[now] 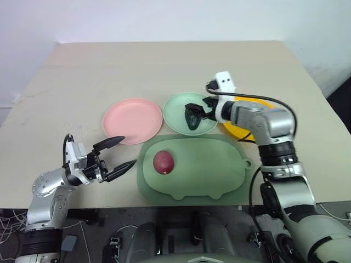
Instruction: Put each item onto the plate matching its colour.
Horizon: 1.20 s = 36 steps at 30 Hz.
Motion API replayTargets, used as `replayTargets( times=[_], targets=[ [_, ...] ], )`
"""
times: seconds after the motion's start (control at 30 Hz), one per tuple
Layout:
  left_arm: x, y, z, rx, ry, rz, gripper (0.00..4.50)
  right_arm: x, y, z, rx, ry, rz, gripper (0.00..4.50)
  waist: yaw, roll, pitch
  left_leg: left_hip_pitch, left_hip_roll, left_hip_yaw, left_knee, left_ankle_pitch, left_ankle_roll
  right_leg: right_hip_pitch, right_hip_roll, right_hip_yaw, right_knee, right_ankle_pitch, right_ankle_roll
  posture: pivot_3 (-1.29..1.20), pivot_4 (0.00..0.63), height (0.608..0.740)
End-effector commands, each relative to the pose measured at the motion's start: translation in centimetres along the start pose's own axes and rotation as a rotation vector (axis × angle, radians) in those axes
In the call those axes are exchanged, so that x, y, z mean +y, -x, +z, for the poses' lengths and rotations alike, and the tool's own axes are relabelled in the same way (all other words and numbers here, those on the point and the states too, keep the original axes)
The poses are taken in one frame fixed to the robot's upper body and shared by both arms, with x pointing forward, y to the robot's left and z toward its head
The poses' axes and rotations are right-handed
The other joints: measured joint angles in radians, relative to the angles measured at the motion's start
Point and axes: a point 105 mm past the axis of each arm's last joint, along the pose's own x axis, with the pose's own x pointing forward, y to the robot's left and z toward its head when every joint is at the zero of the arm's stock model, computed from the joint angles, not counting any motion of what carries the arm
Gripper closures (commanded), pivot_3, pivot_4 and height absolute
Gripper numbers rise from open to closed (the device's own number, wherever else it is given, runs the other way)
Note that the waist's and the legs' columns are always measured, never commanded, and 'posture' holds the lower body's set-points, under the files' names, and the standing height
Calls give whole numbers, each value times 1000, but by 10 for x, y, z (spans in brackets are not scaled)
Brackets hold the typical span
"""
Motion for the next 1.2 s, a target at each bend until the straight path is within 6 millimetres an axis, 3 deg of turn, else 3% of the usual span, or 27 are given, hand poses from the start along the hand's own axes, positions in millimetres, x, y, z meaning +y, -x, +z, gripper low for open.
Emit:
replayTargets(
  times=[0.03, 0.1, 0.2, 0.37, 0.5, 0.87, 1.2],
  targets=[
    [-3, -3, 12, -32, -31, -36, 0, 18, 46, 23, -170, 75, 142, 14, -1, 0, 0, -1, 0, 0, 0, 0, 0, -1, 0, 0, 0, 0, 0, 0, 150, 733],
    [-7, -8, 10, -37, -20, -69, 0, 6, 73, 7, -139, 150, 82, 14, -1, 0, 0, -1, 0, 0, 0, 0, 0, -1, 0, 0, -1, 0, 0, 0, 150, 733],
    [-12, -16, 7, -45, 4, -115, 0, 11, 106, -9, -107, 202, 136, 14, 0, 0, 0, 0, -1, 0, 1, 0, 0, 0, -1, 0, -2, 0, 0, 0, 150, 733],
    [-14, -26, 0, -38, 41, -180, 0, 20, 135, -21, -114, 249, 199, 14, -6, 0, 0, 7, 0, 0, 0, 0, 0, 3, 2, 4, -1, -3, 4, 0, 150, 733],
    [-13, -40, -9, -20, 55, -235, 0, 34, 154, -42, -60, 338, 303, 14, 3, -1, 1, 8, 0, 0, 0, 0, 0, 4, 2, 4, -1, -3, 4, 0, 150, 733],
    [-16, -67, -23, -11, 105, -334, 0, 52, 172, -81, -11, 407, 430, 14, 21, -2, 1, 9, -1, 0, 1, 0, 1, 6, 1, 5, -1, -1, 1, 0, 150, 733],
    [-31, -83, -33, 23, 142, -373, 0, 59, 164, -81, -27, 386, 429, 14, 21, -3, 1, 9, -1, -1, 1, 0, 1, 6, 1, 4, -1, -1, 1, 0, 150, 733]
  ],
)
